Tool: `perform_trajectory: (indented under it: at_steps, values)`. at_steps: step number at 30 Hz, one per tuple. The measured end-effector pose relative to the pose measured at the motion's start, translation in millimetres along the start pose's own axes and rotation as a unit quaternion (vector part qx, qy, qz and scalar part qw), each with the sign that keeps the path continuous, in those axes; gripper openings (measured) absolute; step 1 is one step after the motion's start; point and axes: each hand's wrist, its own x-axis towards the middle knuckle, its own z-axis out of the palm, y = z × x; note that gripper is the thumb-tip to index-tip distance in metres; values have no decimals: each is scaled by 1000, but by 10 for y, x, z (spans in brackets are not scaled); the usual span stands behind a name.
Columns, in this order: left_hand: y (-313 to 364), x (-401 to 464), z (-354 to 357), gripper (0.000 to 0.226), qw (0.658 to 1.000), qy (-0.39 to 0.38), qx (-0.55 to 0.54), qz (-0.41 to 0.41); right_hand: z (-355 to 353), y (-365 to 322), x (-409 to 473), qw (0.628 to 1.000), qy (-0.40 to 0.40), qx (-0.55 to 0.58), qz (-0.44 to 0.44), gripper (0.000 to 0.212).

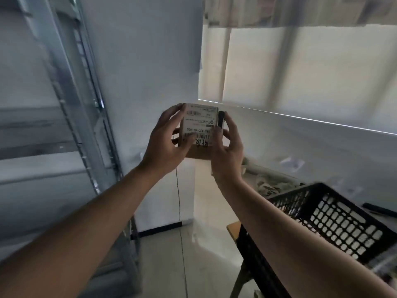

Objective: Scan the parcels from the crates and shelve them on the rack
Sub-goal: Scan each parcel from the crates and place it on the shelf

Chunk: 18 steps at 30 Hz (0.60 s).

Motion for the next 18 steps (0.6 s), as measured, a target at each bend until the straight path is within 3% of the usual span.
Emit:
perform_trajectory:
  at_steps: [12, 18]
  values:
    - [87, -916, -2841, 64, 974, 109, 199, 19, 2180, -795, -1553, 986, -143, 82, -5, 45]
    - [114, -1414, -4107, 65, 963, 110, 246, 3, 3161, -1198, -2404, 975, -194, 107, 25, 45]
